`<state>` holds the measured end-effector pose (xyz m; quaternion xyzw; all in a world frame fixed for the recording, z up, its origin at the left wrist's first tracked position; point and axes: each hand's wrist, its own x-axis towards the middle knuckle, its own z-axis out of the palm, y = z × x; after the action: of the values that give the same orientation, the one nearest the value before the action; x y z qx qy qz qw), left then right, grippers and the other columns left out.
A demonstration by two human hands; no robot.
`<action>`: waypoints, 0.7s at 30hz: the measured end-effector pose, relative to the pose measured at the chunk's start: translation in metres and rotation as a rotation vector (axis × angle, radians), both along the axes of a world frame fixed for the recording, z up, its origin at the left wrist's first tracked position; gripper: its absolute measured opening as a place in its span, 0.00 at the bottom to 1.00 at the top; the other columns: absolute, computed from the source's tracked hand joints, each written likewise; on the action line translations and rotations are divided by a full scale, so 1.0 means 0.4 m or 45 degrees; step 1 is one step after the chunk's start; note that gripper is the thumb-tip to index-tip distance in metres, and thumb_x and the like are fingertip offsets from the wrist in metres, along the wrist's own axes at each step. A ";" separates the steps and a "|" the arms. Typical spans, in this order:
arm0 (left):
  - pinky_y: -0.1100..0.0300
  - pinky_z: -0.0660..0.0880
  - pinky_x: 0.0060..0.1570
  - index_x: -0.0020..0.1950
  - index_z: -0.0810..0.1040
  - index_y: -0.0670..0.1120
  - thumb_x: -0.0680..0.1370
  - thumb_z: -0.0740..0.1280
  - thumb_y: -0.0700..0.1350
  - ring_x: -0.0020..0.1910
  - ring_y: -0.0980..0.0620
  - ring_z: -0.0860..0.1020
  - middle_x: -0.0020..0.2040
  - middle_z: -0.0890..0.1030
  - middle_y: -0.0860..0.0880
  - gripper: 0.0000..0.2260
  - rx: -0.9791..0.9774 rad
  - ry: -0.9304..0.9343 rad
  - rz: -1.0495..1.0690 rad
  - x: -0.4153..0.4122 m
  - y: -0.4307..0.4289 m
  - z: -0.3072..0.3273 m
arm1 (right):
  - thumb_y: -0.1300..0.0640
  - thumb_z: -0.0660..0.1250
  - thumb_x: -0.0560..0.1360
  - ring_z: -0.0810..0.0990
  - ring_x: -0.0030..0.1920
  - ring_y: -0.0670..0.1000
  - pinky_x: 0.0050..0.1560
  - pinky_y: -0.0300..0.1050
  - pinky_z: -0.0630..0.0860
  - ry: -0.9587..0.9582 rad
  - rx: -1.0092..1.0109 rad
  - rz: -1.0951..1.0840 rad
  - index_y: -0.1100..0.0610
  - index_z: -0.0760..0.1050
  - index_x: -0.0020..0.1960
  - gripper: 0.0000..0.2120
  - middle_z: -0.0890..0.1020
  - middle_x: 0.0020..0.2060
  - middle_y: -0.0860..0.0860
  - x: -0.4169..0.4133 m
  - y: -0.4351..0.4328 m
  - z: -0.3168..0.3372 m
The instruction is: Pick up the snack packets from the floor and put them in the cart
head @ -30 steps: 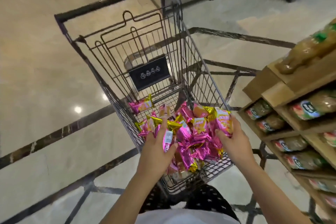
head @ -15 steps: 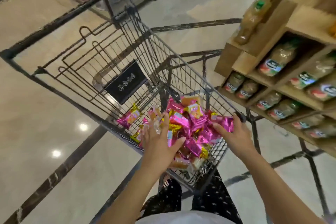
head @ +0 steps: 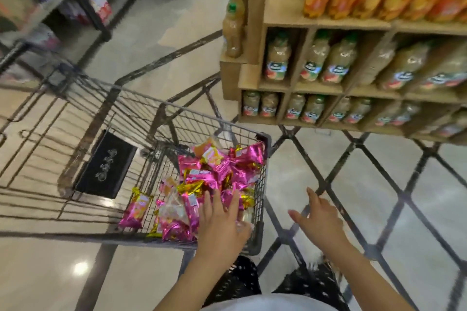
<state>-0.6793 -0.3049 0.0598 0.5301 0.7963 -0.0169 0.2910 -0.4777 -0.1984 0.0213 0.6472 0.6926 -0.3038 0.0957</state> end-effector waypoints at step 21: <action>0.44 0.43 0.77 0.81 0.43 0.55 0.82 0.55 0.62 0.79 0.38 0.40 0.81 0.44 0.41 0.33 0.090 0.115 -0.558 0.741 0.126 0.045 | 0.38 0.59 0.78 0.64 0.69 0.61 0.67 0.57 0.67 0.029 0.134 -0.637 0.51 0.49 0.79 0.37 0.65 0.72 0.58 0.858 -0.185 0.075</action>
<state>-0.3831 -0.2545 0.0780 0.6991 0.6743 -0.0757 0.2257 -0.1343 -0.2726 0.0512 0.7990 0.5269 -0.2888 -0.0241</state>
